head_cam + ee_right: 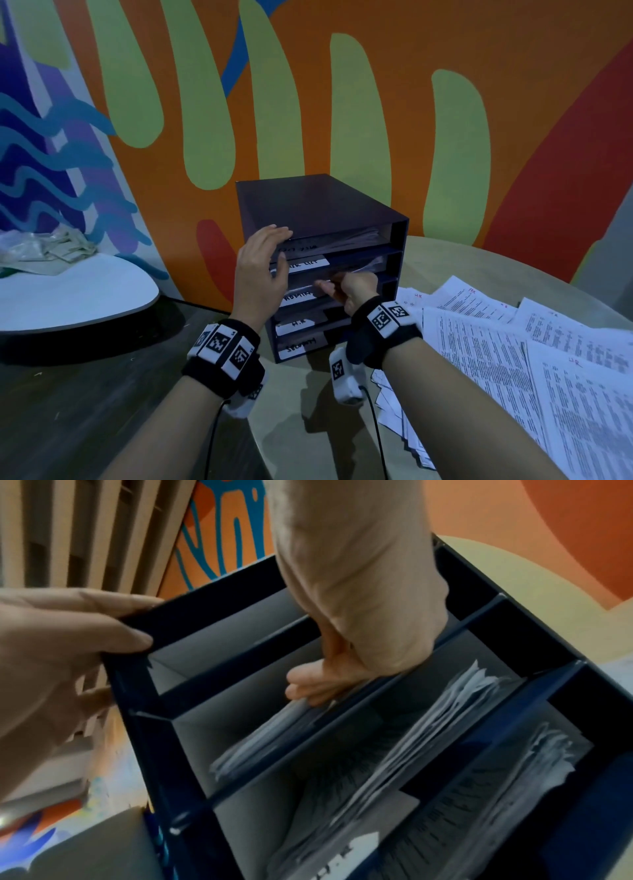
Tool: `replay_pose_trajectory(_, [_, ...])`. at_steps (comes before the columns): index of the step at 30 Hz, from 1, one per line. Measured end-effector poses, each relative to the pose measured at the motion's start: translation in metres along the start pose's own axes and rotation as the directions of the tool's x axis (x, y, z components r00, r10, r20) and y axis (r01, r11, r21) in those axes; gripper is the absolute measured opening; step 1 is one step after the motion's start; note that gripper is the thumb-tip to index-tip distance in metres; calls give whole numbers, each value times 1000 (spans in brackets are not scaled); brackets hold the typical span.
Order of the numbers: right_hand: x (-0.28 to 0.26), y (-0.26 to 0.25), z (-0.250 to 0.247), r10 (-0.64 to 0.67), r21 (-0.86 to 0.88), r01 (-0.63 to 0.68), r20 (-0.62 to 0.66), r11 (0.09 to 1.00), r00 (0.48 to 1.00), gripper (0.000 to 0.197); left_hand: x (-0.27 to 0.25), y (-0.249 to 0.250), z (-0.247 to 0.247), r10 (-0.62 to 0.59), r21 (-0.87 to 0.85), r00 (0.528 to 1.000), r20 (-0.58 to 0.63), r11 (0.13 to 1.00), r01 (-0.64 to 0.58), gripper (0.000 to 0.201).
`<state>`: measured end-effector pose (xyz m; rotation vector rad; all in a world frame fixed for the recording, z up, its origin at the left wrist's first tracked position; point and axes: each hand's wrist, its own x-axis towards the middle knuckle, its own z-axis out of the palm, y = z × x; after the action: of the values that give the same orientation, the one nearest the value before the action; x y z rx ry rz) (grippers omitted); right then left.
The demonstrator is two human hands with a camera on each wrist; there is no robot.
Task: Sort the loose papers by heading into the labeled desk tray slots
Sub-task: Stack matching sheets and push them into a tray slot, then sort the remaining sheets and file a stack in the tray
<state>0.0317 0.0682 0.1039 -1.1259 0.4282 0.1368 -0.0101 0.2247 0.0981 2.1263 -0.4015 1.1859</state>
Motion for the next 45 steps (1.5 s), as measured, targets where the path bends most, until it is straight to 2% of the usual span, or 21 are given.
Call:
replay_pose_trajectory(3, [7, 1, 3, 13, 19, -13, -9, 1000, 1000, 42, 0, 0, 1, -3, -7, 1000, -4, 1000, 3, 35])
replay_pose_trajectory(6, [5, 2, 1, 94, -16, -93, 60, 996, 994, 35, 0, 1, 1, -4, 0, 1000, 3, 1000, 4, 35])
replay_pose_trajectory(8, [-1, -1, -5, 94, -76, -86, 105, 993, 990, 27, 0, 2, 0, -11, 4, 1000, 9, 1000, 11, 35])
replay_pose_trajectory(13, [-18, -6, -46, -88, -252, 111, 103, 961, 991, 5, 1, 9, 0, -35, 72, 999, 11, 997, 34, 35])
replay_pose_trajectory(16, [-20, -7, -94, -201, -403, 222, 93, 888, 975, 14, 1, 25, 5, -107, 148, 994, -35, 983, 112, 30])
replay_pose_trajectory(18, [-15, -12, -132, -304, -536, 270, 27, 800, 952, 12, -3, 43, 14, -92, 144, 992, -85, 984, 103, 28])
replay_pose_trajectory(21, [-10, -28, -196, -422, -672, 243, -114, 699, 900, 18, -20, 81, 43, 17, 50, 998, -66, 999, -14, 24])
replay_pose_trajectory(23, [-13, -38, -237, -441, -735, 156, -211, 660, 873, 30, -34, 99, 68, 25, -33, 994, 103, 999, -22, 23])
replay_pose_trajectory(24, [-16, -42, -259, -449, -753, 105, -268, 649, 853, 36, -42, 106, 83, -9, -59, 973, 230, 998, 23, 23])
replay_pose_trajectory(25, [-20, -47, -279, -456, -759, 63, -321, 648, 830, 40, -50, 111, 98, -68, -66, 930, 360, 993, 98, 25])
replay_pose_trajectory(26, [-25, -49, -300, -454, -752, 25, -371, 659, 810, 40, -59, 115, 112, -143, -52, 866, 479, 980, 191, 28])
replay_pose_trajectory(28, [-37, -52, -337, -426, -744, -69, -453, 665, 783, 28, -75, 122, 140, -275, 26, 686, 673, 936, 350, 40])
replay_pose_trajectory(30, [-46, -52, -364, -367, -779, -239, -511, 579, 777, 14, -86, 130, 158, -355, 111, 482, 801, 879, 463, 57])
replay_pose_trajectory(31, [-49, -51, -378, -346, -787, -332, -550, 520, 761, 19, -89, 134, 166, -367, 130, 410, 835, 856, 501, 63])
replay_pose_trajectory(32, [-51, -49, -389, -321, -781, -420, -589, 463, 741, 27, -91, 139, 175, -367, 137, 371, 853, 843, 520, 67])
replay_pose_trajectory(34, [-54, -43, -404, -280, -766, -522, -630, 374, 724, 52, -91, 145, 189, -370, 156, 351, 860, 846, 510, 73])
replay_pose_trajectory(37, [-62, -31, -416, -195, -778, -580, -625, 242, 756, 86, -92, 162, 205, -349, 157, 321, 880, 854, 496, 78])
replay_pose_trajectory(38, [-63, -28, -420, -160, -776, -584, -624, 237, 765, 90, -94, 170, 210, -328, 142, 295, 897, 849, 510, 78])
replay_pose_trajectory(41, [-62, -23, -423, -141, -794, -565, -600, 223, 788, 90, -103, 195, 220, -236, 110, 152, 960, 814, 570, 83])
replay_pose_trajectory(42, [-62, -22, -423, -145, -801, -560, -592, 211, 793, 90, -106, 204, 225, -215, 105, 121, 969, 803, 586, 83])
replay_pose_trajectory(45, [-61, -22, -424, -149, -815, -551, -576, 178, 804, 90, -114, 226, 247, -182, 69, 112, 977, 764, 641, 81])
